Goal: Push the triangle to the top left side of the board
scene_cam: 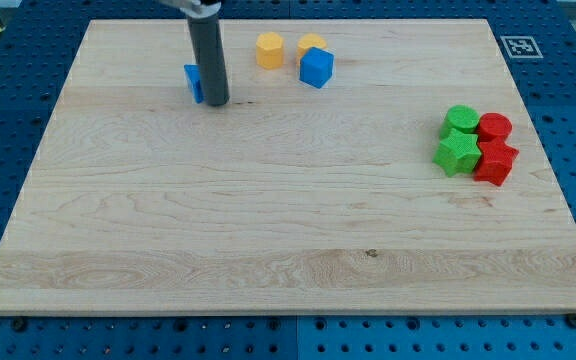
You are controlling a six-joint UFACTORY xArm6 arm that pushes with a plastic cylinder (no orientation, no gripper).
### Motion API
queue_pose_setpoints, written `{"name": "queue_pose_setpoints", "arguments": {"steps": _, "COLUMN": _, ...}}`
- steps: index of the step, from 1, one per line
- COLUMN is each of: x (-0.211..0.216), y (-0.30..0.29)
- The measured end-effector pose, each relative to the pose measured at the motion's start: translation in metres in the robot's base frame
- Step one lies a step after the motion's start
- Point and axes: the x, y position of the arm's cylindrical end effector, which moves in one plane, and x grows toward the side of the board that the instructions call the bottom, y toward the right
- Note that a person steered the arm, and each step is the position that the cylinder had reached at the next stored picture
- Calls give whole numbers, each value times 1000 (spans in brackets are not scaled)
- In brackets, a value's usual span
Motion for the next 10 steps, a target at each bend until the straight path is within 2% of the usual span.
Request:
{"name": "queue_pose_setpoints", "arguments": {"steps": 1, "x": -3, "y": -7}}
{"name": "queue_pose_setpoints", "arguments": {"steps": 2, "x": -29, "y": -6}}
{"name": "queue_pose_setpoints", "arguments": {"steps": 5, "x": -61, "y": -60}}
{"name": "queue_pose_setpoints", "arguments": {"steps": 7, "x": -67, "y": -41}}
{"name": "queue_pose_setpoints", "arguments": {"steps": 9, "x": -80, "y": -70}}
{"name": "queue_pose_setpoints", "arguments": {"steps": 10, "x": -78, "y": -35}}
